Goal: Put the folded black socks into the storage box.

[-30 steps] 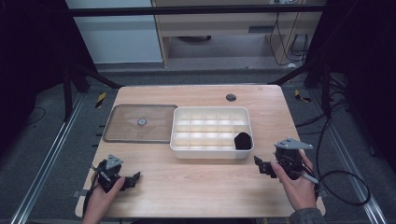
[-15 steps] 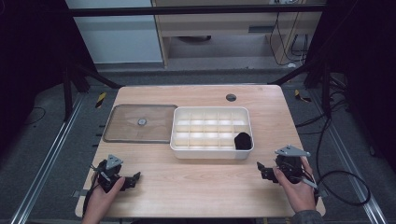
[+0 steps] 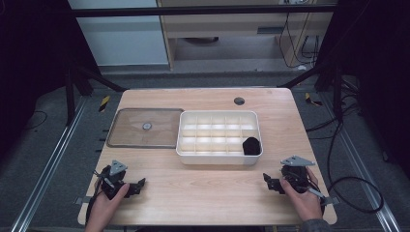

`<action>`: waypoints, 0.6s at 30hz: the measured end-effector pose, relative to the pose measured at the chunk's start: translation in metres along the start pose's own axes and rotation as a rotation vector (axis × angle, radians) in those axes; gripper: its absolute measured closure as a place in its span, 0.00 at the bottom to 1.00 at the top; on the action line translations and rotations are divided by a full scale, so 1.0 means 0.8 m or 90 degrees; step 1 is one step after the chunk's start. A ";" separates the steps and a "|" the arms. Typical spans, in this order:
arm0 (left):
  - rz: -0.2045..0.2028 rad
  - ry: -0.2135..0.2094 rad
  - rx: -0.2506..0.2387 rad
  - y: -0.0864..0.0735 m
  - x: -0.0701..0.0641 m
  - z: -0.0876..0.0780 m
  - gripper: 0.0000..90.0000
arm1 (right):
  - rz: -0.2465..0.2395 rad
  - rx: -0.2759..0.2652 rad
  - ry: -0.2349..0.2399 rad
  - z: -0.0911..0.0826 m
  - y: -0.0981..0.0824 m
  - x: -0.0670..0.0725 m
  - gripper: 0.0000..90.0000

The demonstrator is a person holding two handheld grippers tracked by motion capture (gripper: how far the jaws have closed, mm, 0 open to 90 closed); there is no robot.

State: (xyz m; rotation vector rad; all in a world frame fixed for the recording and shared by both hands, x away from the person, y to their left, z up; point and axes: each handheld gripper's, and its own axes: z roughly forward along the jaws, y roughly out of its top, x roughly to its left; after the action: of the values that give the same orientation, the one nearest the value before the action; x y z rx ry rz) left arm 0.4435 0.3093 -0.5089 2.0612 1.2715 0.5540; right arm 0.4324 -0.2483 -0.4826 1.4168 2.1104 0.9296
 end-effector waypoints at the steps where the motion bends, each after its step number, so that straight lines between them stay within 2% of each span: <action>1: 0.000 -0.001 0.000 0.000 0.000 0.000 0.00 | 0.002 0.002 0.004 0.001 -0.001 0.001 0.09; 2: 0.000 0.000 0.000 0.000 0.000 0.000 0.00 | -0.004 0.000 0.000 0.004 -0.001 0.001 0.09; 9: 0.000 0.000 0.000 0.000 0.000 0.000 0.00 | 0.007 0.003 0.002 0.014 -0.002 0.006 0.08; 18: 0.000 0.000 0.000 0.000 0.000 0.000 0.00 | 0.025 -0.001 -0.024 0.029 -0.003 0.000 0.08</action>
State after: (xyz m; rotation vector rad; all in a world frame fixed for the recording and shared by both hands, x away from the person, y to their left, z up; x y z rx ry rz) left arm 0.4435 0.3092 -0.5090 2.0611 1.2715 0.5541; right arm 0.4465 -0.2421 -0.5006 1.4694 2.0614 0.9120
